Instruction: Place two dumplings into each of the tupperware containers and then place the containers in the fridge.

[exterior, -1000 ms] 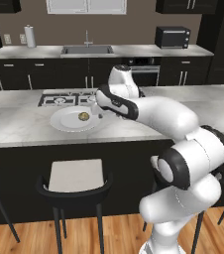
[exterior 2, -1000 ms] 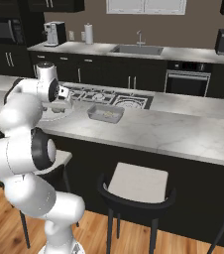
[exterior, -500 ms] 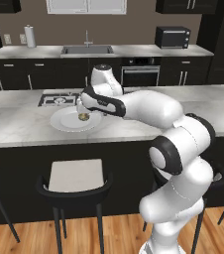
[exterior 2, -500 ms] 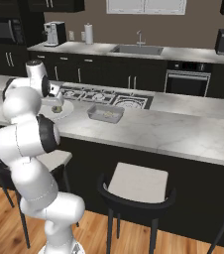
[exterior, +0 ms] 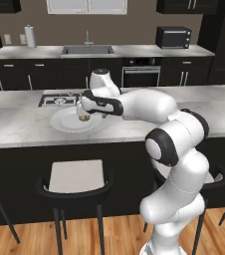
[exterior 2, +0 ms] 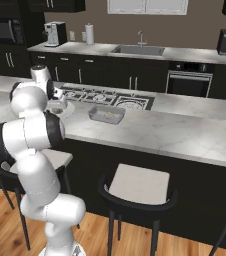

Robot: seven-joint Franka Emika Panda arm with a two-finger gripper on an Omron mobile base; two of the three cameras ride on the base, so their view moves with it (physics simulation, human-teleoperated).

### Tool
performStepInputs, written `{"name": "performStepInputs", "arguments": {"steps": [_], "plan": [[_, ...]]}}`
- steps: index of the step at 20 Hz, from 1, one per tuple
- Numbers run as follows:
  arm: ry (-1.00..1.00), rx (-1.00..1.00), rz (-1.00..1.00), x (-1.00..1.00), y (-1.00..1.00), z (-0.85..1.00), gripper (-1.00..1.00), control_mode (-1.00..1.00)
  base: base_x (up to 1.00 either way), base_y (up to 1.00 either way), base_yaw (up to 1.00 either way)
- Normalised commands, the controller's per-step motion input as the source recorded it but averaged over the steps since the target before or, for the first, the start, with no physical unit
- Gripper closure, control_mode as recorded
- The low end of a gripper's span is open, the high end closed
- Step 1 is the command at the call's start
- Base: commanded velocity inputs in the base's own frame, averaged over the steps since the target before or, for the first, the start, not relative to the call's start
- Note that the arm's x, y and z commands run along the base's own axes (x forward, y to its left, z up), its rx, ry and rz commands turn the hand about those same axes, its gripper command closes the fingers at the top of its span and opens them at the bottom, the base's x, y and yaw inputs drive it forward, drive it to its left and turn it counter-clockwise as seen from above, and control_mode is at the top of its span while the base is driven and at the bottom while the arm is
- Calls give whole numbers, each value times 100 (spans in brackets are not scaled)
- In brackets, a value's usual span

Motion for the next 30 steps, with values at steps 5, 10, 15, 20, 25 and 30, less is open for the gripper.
{"name": "performStepInputs", "arguments": {"steps": [5, 10, 15, 20, 25, 30], "plan": [[0, 0, 0, 24, 0, -13, -100, -100, 0, 0, 0], [-2, -2, 0, 19, 14, -14, -100, -100, 0, 0, 0], [-13, -4, 7, 13, 11, -13, -100, -100, 0, 0, 0], [-17, -2, 3, 15, 0, -9, -100, -100, 0, 0, 0], [-8, -3, 1, 11, 3, -10, -100, -100, 0, 0, 0], [0, -5, 0, 11, 10, 0, -100, -100, 0, 0, 0]]}}
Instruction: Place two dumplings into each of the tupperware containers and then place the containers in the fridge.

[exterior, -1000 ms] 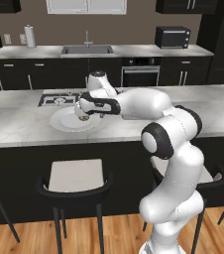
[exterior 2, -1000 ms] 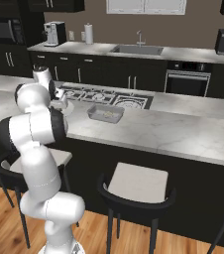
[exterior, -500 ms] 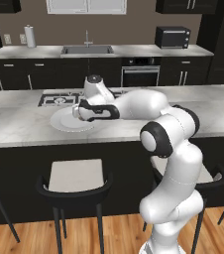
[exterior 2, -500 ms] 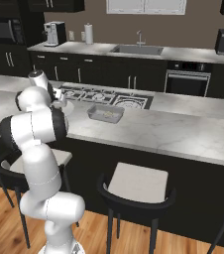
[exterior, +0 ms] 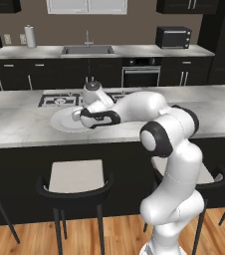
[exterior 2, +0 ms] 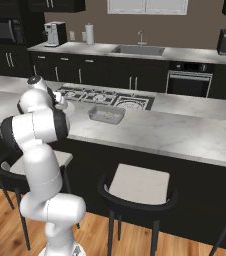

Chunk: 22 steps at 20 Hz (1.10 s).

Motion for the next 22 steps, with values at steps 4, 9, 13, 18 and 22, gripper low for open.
{"name": "performStepInputs", "arguments": {"steps": [4, 9, 13, 18, 22], "plan": [[0, -5, 0, 14, 5, 0, -100, -100, 0, 0, 0], [0, -3, 0, 18, 0, 0, -100, -100, 0, 0, 0], [0, -2, 0, 22, 0, -8, -100, -100, 0, 0, 0], [1, -2, 0, 21, 5, -14, -100, -100, 0, 0, 0], [4, -4, 1, 33, 16, -20, -100, -100, 0, 0, 0]]}}
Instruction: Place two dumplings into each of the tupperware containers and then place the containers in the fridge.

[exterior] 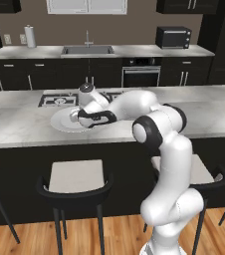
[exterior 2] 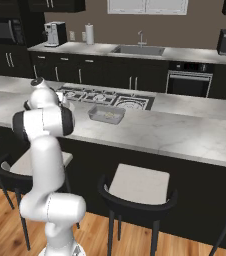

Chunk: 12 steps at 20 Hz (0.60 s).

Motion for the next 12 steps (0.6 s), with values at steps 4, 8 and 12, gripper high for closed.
{"name": "performStepInputs", "arguments": {"steps": [4, 8, 12], "plan": [[2, -1, 2, 36, 11, -17, -100, -100, 0, 0, 0], [0, 0, 1, 36, 7, -8, -100, -100, 0, 0, 0], [0, 0, 1, 33, 0, -6, -100, -100, 0, 0, 0]]}}
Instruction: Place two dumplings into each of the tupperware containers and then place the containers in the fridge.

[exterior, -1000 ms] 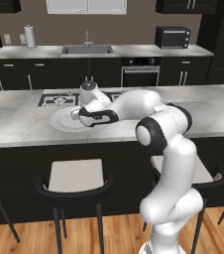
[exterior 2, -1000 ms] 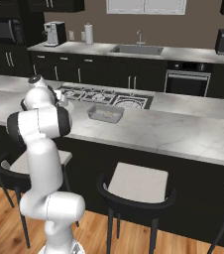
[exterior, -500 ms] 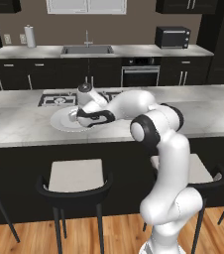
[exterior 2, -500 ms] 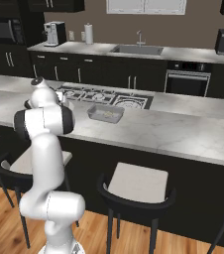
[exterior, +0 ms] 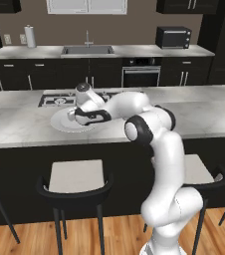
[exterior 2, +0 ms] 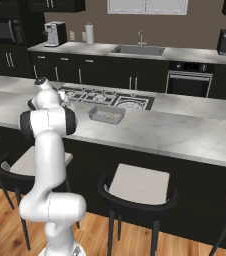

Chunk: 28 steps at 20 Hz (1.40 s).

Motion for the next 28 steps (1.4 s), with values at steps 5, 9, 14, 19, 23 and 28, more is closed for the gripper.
{"name": "performStepInputs", "arguments": {"steps": [5, 9, 14, 19, 23, 28], "plan": [[6, 0, 0, 3, 1, -16, -100, -100, 0, 0, 0], [15, -1, 0, 0, 7, -34, 100, -100, 0, 0, 0], [15, 0, 0, 0, 0, -33, 100, -100, 0, 0, 0], [0, 0, 0, -43, -27, -5, 100, -100, 0, 0, 0], [0, 0, 0, -34, -34, 23, 100, -100, 0, 0, 0], [-1, 0, -10, -32, -68, 65, 100, -100, 0, 0, 0]]}}
